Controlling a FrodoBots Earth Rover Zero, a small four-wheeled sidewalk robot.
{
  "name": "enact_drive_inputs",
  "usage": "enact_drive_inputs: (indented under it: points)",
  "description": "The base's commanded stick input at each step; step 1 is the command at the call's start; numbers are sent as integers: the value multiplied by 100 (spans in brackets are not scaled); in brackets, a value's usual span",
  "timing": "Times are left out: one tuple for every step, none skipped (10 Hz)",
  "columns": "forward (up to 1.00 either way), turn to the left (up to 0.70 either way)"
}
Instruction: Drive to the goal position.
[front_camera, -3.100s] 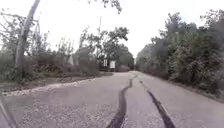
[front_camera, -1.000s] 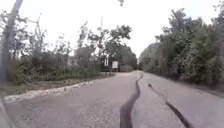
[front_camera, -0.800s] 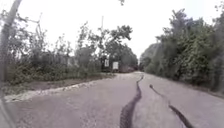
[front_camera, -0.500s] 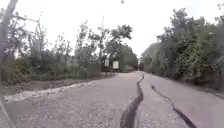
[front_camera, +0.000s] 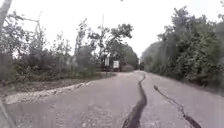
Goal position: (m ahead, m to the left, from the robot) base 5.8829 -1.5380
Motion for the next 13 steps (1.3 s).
enact_drive_inputs:
  points:
    - [50, -50]
    - [50, -19]
    - [50, 0]
    - [50, 0]
    - [50, 0]
    - [50, 0]
    - [50, 0]
    - [50, 0]
    - [50, 0]
    - [50, 0]
    - [50, 0]
    - [50, 0]
    - [50, 0]
